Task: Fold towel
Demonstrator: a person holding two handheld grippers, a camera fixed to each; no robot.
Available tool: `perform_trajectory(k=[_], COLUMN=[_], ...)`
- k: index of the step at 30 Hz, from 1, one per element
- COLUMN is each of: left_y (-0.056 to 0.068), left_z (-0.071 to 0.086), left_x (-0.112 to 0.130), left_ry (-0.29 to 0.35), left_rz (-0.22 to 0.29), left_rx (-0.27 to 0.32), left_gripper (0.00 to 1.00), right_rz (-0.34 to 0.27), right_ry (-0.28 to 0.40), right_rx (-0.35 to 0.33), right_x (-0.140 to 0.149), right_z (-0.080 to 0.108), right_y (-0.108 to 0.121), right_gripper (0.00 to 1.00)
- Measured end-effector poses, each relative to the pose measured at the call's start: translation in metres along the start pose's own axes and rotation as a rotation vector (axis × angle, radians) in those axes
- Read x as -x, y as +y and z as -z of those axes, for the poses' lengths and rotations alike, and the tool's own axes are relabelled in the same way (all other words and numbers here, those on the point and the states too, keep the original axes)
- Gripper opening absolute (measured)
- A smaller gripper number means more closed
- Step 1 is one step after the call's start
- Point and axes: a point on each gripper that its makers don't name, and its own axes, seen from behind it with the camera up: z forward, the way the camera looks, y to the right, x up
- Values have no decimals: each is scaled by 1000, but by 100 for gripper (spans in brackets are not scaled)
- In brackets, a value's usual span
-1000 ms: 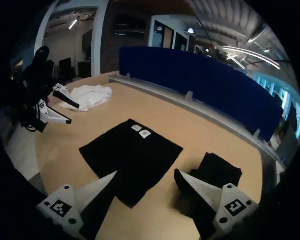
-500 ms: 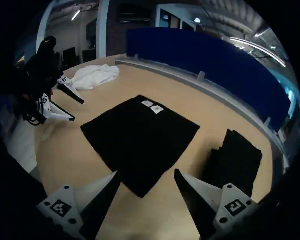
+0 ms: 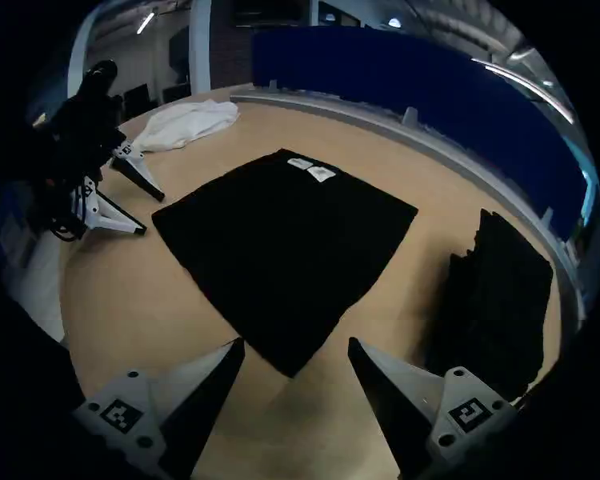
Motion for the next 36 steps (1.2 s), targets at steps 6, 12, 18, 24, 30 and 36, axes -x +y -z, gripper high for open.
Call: perform_trajectory(k=[6,12,18,24,30,36], left_y=[1,2,4,7,5,3], left_z=[-8,-9,-9,-9,-8,-10], left_x=[-1,-3,-2,-2,-3,-4], left_ry=[0,3,3,-2,-14,-15], left_rz=[-11,-23,-18,-13,-9,-7], left_rx=[-10,-21,-31,-35,-40,-53], left_gripper=[91,85,72,58,43,28], right_rz=[8,3,-16,-35,-51,-75], right_ry=[-25,-32,-27,-21,-34,-40], right_rx=[-7,-15,-29,-25,-14,-14], right_x=[14,23,25,24,25,25], right_z=[-8,-13,-15,-15,-14,-14], right_y=[-2,-6,-10,-9,-5,-4], right_gripper=[96,75,61,53,29,18])
